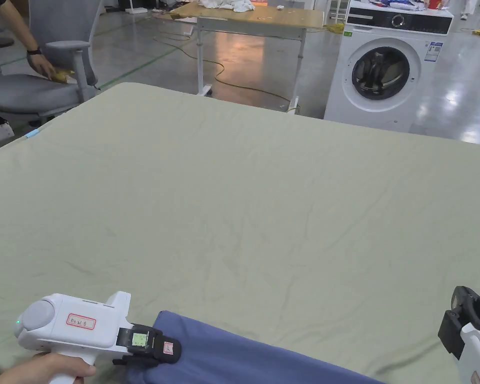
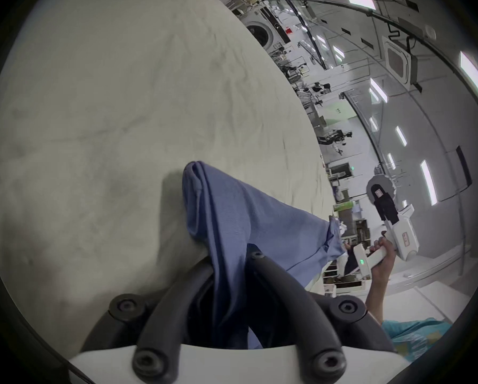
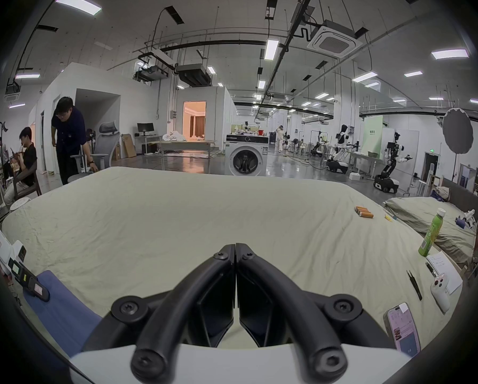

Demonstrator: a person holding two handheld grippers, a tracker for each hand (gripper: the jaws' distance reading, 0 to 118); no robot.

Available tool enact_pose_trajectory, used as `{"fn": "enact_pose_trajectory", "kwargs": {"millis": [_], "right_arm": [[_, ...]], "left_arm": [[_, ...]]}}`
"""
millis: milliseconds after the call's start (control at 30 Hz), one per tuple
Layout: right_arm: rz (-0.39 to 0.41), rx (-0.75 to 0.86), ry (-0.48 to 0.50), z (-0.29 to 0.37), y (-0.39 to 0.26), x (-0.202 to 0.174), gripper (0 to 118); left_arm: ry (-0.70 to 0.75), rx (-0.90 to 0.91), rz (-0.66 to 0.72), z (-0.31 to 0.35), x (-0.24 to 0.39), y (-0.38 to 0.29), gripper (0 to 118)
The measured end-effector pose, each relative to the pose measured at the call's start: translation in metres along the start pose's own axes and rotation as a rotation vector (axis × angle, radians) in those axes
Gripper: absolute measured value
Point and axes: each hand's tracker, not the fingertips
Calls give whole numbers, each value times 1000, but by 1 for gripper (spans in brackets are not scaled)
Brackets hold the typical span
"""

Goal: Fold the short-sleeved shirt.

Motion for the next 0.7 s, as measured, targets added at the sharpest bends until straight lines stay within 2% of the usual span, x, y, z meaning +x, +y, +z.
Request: {"fn": "enact_pose_trajectory", "kwargs": {"millis": [300, 500, 700], "right_arm": [[-6, 5, -4, 0, 2, 11, 0], [-9, 14, 5, 1, 3, 10, 0], [-24, 8, 22, -2, 0, 6, 0]], "left_arm": [[136, 93, -135, 59, 55, 7, 4], [401, 99, -187, 100, 81, 9, 4], [337, 82, -213, 92, 125, -7, 4]]}}
